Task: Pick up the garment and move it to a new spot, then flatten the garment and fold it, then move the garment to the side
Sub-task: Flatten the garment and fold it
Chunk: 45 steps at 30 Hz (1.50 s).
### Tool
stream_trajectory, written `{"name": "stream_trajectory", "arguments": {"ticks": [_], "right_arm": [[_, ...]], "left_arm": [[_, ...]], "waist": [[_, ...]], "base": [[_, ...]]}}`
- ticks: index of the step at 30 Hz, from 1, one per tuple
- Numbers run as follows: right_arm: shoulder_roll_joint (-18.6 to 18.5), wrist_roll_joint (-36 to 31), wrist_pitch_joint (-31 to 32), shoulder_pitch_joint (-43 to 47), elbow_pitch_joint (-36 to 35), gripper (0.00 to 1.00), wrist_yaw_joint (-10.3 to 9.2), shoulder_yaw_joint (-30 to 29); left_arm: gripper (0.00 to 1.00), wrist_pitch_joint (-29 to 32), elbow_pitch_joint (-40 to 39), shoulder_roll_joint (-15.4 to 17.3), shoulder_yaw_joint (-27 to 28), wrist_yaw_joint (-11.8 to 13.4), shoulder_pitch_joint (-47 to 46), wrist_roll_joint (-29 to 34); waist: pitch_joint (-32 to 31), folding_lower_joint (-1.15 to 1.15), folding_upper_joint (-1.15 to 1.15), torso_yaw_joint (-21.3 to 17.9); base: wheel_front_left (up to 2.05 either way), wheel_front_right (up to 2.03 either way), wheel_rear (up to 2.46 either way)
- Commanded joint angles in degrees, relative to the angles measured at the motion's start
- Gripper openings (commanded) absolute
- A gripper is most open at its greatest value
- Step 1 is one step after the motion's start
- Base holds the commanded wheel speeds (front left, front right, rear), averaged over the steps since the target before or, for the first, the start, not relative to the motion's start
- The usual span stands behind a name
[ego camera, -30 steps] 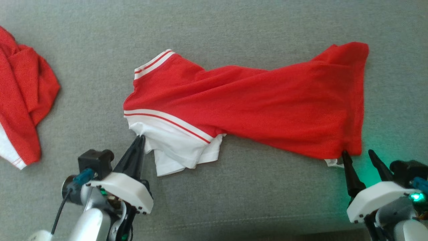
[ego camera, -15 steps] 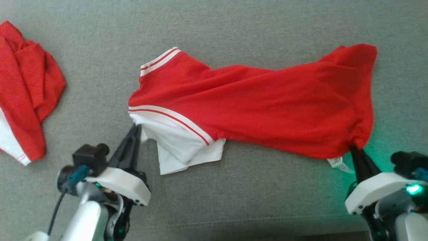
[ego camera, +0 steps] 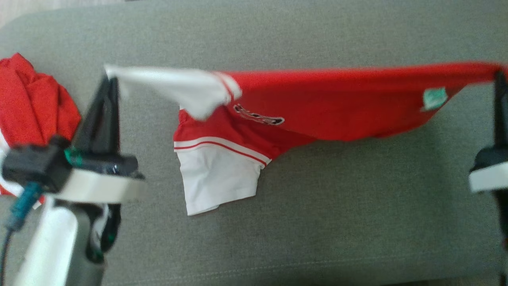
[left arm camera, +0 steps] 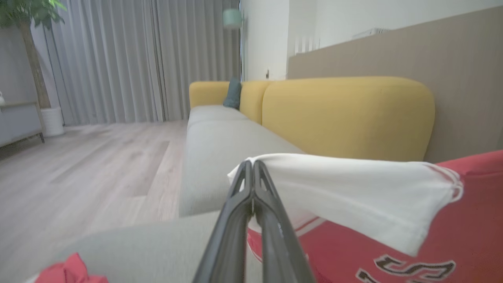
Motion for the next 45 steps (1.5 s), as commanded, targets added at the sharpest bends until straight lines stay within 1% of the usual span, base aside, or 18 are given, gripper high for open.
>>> {"name": "stream_trajectory", "arguments": {"ticks": [1, 7, 12, 16, 17, 22, 26, 31, 34, 38, 42, 45], "right_arm": [[-2.61, 0.43, 0.64, -3.71, -3.42, 0.00, -0.04, 0.56], [-6.67, 1.34, 3.06, -12.28, -7.43, 0.00, -0.04, 0.00], [-9.47, 2.96, 5.84, -18.52, -8.49, 0.00, -0.04, -0.40], [-10.58, 4.48, 6.86, -21.67, -7.14, 0.00, -0.04, 0.02], [-10.58, 4.48, 6.86, -21.67, -7.14, 0.00, -0.04, 0.02], [-10.62, 5.74, 6.84, -23.71, -4.54, 0.00, -0.04, 0.84], [-10.29, 7.31, 5.78, -27.15, -0.24, 0.00, -0.04, 2.61], [-9.39, 8.86, 2.38, -36.09, 9.70, 0.00, -0.04, 7.08], [-8.70, 9.25, -1.30, -42.99, 17.55, 0.00, -0.04, 10.74], [-7.24, 9.46, -8.59, -52.25, 27.55, 0.00, -0.04, 15.50], [-5.75, 9.67, -15.04, -59.47, 37.28, 0.00, -0.04, 19.86], [-4.74, 10.48, -17.17, -62.63, 44.60, 0.00, -0.04, 23.17]], "left_arm": [[0.00, 0.37, -3.88, 2.48, 3.01, 0.41, -4.82, 0.73], [0.00, 3.50, -8.94, 5.17, 3.74, -0.67, -13.39, 1.90], [0.00, 6.74, -12.00, 7.23, 4.27, -1.54, -20.98, 2.79], [0.00, 8.85, -12.58, 7.57, 4.05, -2.03, -26.02, 2.67], [0.00, 8.85, -12.58, 7.57, 4.05, -2.03, -26.02, 2.67], [0.00, 10.05, -9.72, 6.67, 2.83, -2.88, -30.57, 1.54], [0.00, 9.89, -3.16, 5.72, 1.75, -4.20, -35.89, 0.55], [0.00, 7.09, 11.10, 3.95, 0.74, -6.31, -45.47, -0.38], [0.00, 3.71, 21.35, 2.93, 0.44, -7.25, -52.19, -0.12], [0.00, -1.03, 33.36, 1.57, 0.19, -8.56, -60.43, -0.20], [0.00, -4.13, 41.19, 1.03, 0.06, -9.42, -67.19, 0.14], [0.00, -4.95, 46.61, -0.11, 0.27, -9.66, -69.02, -0.53]], "waist": [[-1.06, 0.00, 0.00, 0.01], [-3.49, 0.00, 0.00, 0.04], [-5.00, 0.00, 0.00, -0.22], [-5.50, 0.00, 0.00, -0.36], [-5.50, 0.00, 0.00, -0.36], [-5.00, 0.00, 0.00, -0.31], [-3.45, 0.00, 0.00, -0.69], [-0.90, 0.00, 0.00, -1.59], [0.01, 0.00, 0.00, -1.90], [0.41, 0.00, 0.00, -2.27], [1.55, 0.00, 0.00, -2.20], [3.35, 0.00, 0.00, -1.57]], "base": [[0.00, 0.00, 0.00], [0.00, 0.00, 0.00], [0.00, 0.00, 0.00], [0.00, 0.00, 0.00], [0.00, 0.00, 0.00], [0.00, 0.00, 0.00], [0.00, 0.00, 0.00], [0.00, 0.00, 0.00], [0.00, 0.00, 0.00], [0.00, 0.00, 0.00], [0.00, 0.00, 0.00], [0.00, 0.00, 0.00]]}}
